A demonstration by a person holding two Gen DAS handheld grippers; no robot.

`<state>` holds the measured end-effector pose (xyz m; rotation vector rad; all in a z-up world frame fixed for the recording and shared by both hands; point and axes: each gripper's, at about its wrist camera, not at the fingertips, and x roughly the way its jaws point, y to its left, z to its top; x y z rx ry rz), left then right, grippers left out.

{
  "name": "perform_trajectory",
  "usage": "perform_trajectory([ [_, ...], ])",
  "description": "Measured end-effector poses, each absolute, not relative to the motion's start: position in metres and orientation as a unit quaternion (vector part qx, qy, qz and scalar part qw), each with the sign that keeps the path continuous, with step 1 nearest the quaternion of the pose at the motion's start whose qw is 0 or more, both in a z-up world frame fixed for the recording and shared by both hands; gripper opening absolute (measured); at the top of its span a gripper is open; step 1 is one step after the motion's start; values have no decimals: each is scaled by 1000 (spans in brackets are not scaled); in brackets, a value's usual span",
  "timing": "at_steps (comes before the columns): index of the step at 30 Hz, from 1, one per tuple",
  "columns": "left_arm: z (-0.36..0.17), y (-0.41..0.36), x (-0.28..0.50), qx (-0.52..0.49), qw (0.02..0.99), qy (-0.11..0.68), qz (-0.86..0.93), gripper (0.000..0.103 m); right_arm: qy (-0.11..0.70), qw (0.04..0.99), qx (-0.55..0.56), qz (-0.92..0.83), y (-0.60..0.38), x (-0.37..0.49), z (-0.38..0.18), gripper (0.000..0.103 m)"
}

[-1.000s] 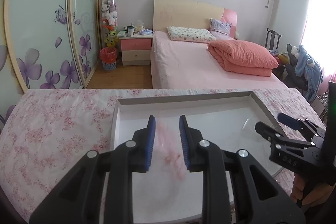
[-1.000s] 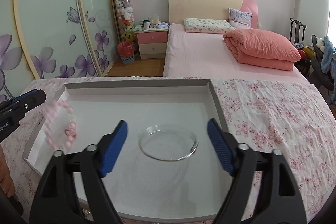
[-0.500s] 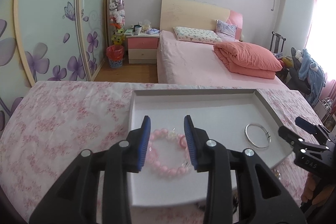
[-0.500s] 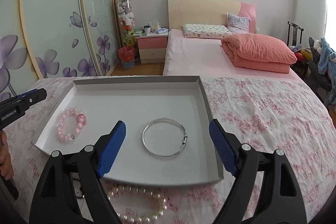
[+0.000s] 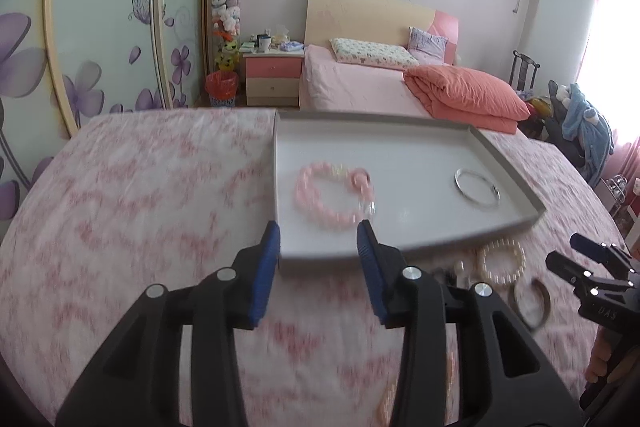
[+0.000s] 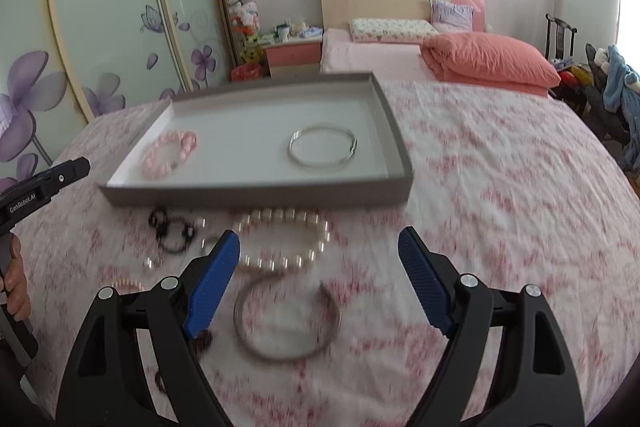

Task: Organize jewelry
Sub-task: 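Grasp pink pearl bracelet with left tool while right tool moves over silver cuff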

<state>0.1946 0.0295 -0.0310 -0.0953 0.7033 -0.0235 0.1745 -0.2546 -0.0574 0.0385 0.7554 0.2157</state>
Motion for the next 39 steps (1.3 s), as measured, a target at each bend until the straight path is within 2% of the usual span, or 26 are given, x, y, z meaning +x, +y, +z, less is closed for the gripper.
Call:
perform_trajectory([
  [7, -47, 22, 169, -36, 931, 362, -23, 46, 403, 909, 17, 102, -249, 155, -79, 81],
  [19, -63, 10, 156, -22, 922, 384, -38, 48, 438, 895, -15, 77, -230, 165, -92, 81],
  [21, -64, 8, 156, -20, 921, 387, -41, 49, 437, 896, -18, 78, -229, 165, -91, 77],
  [22, -65, 7, 156, -18, 920, 388, -43, 49, 434, 897, -19, 81, -229, 164, -90, 68],
  [23, -65, 6, 156, -16, 920, 389, -45, 49, 434, 897, -22, 80, -230, 164, -90, 68],
  [36, -80, -20, 151, 29, 903, 417, -100, 48, 434, 900, -1, 45, -262, 172, -92, 67],
  [39, -84, -24, 149, 36, 898, 424, -114, 42, 434, 900, -1, 45, -263, 173, -91, 68],
])
